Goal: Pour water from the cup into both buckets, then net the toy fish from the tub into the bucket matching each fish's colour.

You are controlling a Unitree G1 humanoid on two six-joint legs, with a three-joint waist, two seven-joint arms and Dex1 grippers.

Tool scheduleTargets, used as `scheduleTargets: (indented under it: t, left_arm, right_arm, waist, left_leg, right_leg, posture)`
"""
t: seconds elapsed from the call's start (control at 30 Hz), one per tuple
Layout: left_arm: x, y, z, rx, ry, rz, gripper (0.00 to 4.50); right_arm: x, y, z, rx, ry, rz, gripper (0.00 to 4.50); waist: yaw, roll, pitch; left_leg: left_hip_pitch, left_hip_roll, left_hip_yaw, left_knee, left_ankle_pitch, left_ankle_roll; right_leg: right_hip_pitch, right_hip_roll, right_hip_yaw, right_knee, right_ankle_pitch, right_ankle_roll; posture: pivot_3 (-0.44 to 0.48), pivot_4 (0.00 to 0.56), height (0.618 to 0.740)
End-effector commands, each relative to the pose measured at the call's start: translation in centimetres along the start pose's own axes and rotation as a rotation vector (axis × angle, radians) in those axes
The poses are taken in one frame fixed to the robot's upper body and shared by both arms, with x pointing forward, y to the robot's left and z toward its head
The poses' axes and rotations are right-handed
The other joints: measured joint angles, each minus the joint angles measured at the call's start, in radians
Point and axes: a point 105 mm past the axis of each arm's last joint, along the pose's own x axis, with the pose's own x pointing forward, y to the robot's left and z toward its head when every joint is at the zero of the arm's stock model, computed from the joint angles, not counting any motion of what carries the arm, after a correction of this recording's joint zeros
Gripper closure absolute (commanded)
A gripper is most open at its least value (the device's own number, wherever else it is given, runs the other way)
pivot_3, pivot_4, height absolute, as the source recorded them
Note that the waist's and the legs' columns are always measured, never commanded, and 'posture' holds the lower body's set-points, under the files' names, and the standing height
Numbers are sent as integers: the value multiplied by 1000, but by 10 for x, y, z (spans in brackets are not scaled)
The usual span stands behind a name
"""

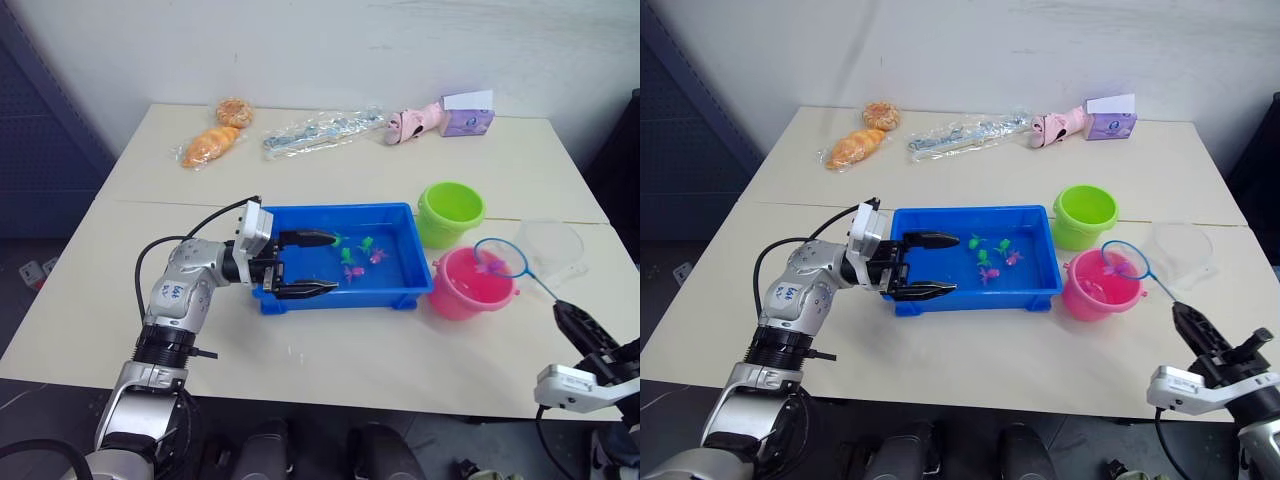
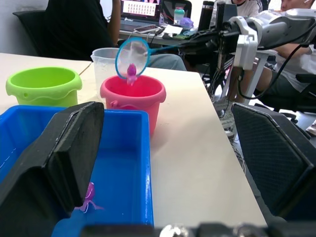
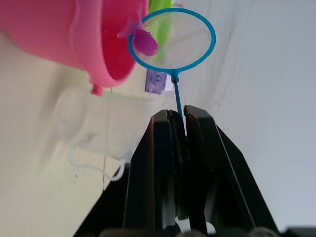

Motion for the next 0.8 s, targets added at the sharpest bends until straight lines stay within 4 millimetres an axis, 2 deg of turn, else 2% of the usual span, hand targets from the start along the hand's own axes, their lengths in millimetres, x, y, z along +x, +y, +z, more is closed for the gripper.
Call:
scheduleTargets:
  t: [0.03,0.2,0.23,0.3,0.33,0.37,0.43,0.53,0.8]
  left_arm:
    - [0,-1,7,35,-15,1,71]
    - [0,0,6,33,-18,3,71]
    - [0,0,7,32,-20,4,71]
    - [1,-1,5,28,-22,0,71]
    - [3,-3,5,29,-20,-7,71]
    - [4,-3,5,31,-21,-10,71]
    - [4,-2,6,32,-32,0,71]
    - [3,-1,6,32,-34,7,71]
    - [2,-1,7,37,-33,14,71]
  right_arm:
    - [-3,-10,-3,-13,14,-47,4500]
    - [-1,-13,-14,-35,61,-77,4500]
    - [0,-8,-14,-33,63,-60,4500]
    - [-2,31,2,42,-3,83,4500]
    - [0,31,4,44,-10,82,4500]
    - [2,25,2,34,-5,58,4500]
    - [6,-1,-8,-12,25,-30,4500]
    - [7,-24,-19,-58,50,-92,4500]
    - [4,-23,-19,-20,44,-111,4500]
  waist:
    - [0,0,0]
    - [-2,0,0]
    - [-2,0,0]
    - [-1,-1,0]
    - [-1,-1,-1]
    - [-1,-1,0]
    - [0,3,0]
    - [-3,3,0]
    - [0,2,0]
  left_leg:
    - [0,0,0,0,0,0]
    - [0,0,1,0,0,0]
    - [0,0,1,0,0,0]
    - [0,0,1,0,0,0]
    - [1,0,1,0,0,0]
    - [1,0,0,-1,0,0]
    - [0,-1,1,-1,0,0]
    - [0,-1,2,1,0,1]
    - [1,1,1,-2,1,-1]
  right_leg:
    - [0,0,0,0,0,0]
    - [0,0,0,0,0,0]
    - [0,0,0,0,0,0]
    - [0,0,0,0,0,0]
    - [1,0,0,0,0,0]
    - [0,0,0,0,0,0]
    - [0,-1,1,0,0,0]
    - [0,-1,1,0,0,0]
    - [0,1,1,0,0,0]
  posture:
    - [0,150,740]
    - [0,150,740]
    - [0,150,740]
    - [0,150,740]
    - [0,150,740]
    - [0,150,740]
    - [0,150,740]
    - [0,150,740]
    - [0,150,740]
